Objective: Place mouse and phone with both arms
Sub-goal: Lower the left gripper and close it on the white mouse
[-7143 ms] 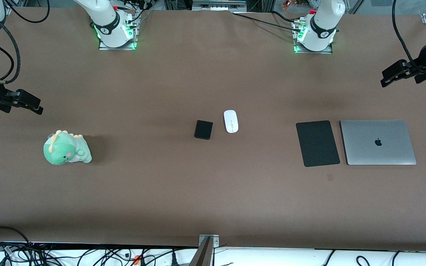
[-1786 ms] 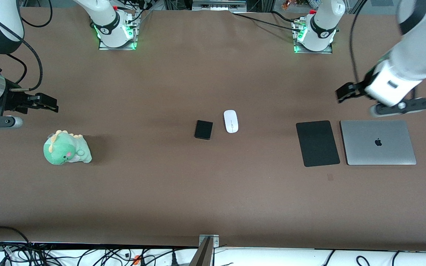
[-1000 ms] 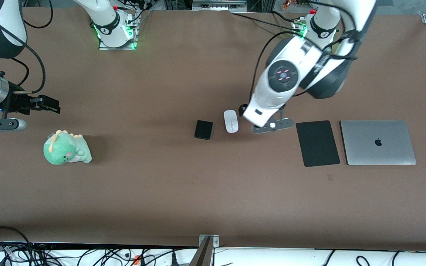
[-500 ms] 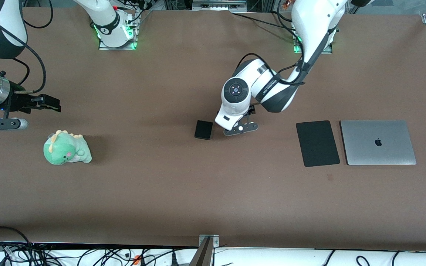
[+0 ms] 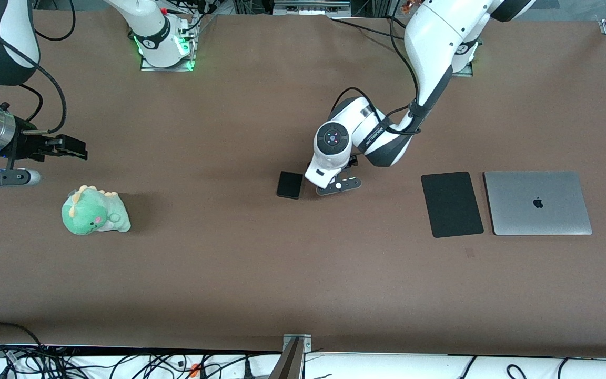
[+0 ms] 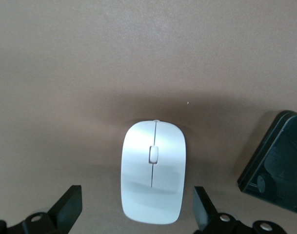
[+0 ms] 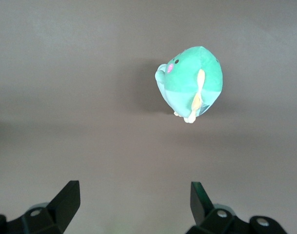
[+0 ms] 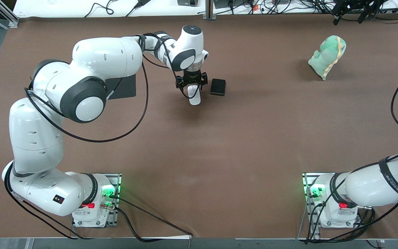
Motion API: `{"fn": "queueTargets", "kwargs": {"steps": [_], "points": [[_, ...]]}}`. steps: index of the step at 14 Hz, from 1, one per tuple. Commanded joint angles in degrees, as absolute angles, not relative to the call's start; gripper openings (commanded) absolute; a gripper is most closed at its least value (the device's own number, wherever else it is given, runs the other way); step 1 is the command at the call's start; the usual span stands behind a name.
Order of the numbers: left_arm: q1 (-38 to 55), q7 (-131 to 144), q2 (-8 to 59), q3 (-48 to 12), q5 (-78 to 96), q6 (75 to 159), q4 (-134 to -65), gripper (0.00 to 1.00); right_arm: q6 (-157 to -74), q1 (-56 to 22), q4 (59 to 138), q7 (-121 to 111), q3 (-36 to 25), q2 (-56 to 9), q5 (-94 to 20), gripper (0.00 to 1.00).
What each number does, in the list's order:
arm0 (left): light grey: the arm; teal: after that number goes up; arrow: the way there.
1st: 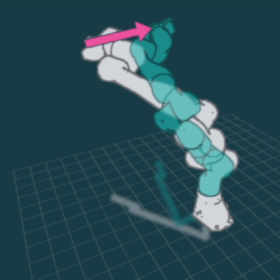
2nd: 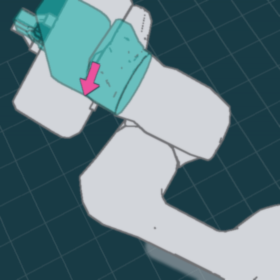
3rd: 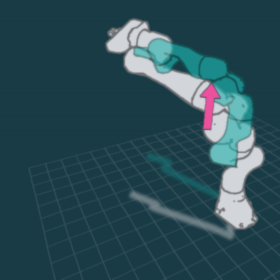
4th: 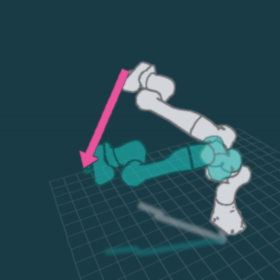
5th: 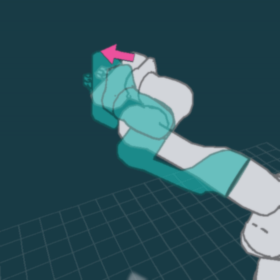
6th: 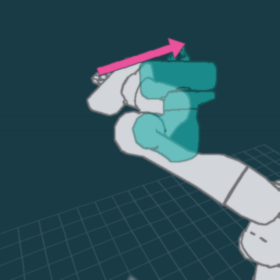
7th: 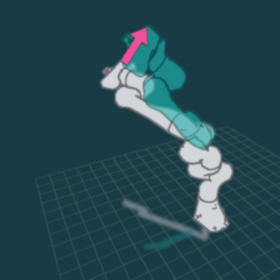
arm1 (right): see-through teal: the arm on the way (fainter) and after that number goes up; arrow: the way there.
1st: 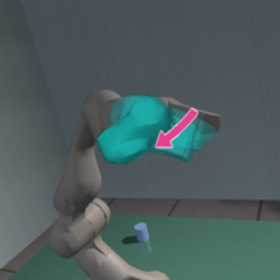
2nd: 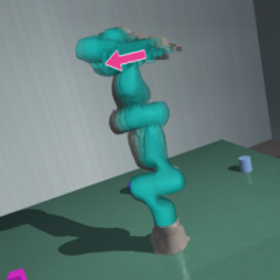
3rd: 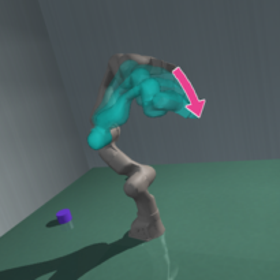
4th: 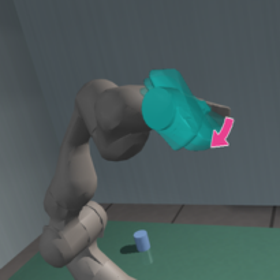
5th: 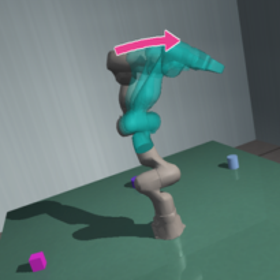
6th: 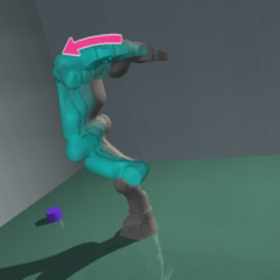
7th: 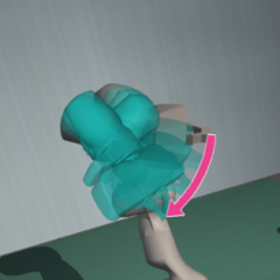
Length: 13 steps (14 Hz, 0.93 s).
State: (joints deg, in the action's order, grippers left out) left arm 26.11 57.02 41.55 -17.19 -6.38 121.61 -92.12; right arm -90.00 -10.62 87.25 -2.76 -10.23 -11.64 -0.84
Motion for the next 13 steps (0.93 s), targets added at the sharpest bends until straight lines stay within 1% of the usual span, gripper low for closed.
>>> {"fn": "queueTargets", "kwargs": {"steps": [1, 7, 8, 9, 10, 11, 12, 13], "points": [[26.63, 58.01, 42.80, -16.96, -7.47, 123.83, -92.46, 1.00, -88.59, -10.37, 87.19, -3.16, -10.11, -11.51, -0.62, 1.00], [26.81, 58.10, 45.26, -16.96, -7.38, 125.59, -92.02, 1.00, -88.51, -10.28, 87.19, -3.16, -10.11, -11.51, -0.62, 1.00], [26.81, 58.10, 45.26, -16.96, -7.38, 125.60, -91.93, 0.91, -88.51, -10.28, 87.19, -3.16, -10.11, -11.60, -0.62, 1.00], [26.81, 58.10, 45.26, -16.96, -7.38, 125.60, -91.93, 0.71, -88.16, -10.28, 87.19, -3.16, -10.11, -11.60, -0.62, 1.00], [26.81, 58.10, 45.26, -16.96, -7.38, 125.60, -91.85, 0.43, -87.37, -10.28, 87.19, -2.99, -10.02, -11.51, -0.62, 1.00], [26.72, 58.10, 45.09, -16.96, -7.38, 125.51, -91.85, 0.23, -87.02, -10.28, 87.27, -2.99, -10.11, -11.60, -0.70, 1.00], [26.28, 57.83, 44.83, -16.96, -7.38, 125.16, -91.85, 0.10, -86.84, -10.28, 87.19, -2.99, -10.11, -11.60, -0.70, 1.00], [25.84, 57.40, 44.39, -16.96, -7.30, 124.72, -91.85, 0.05, -86.84, -10.28, 87.27, -2.99, -10.11, -11.60, -0.70, 1.00]]}}
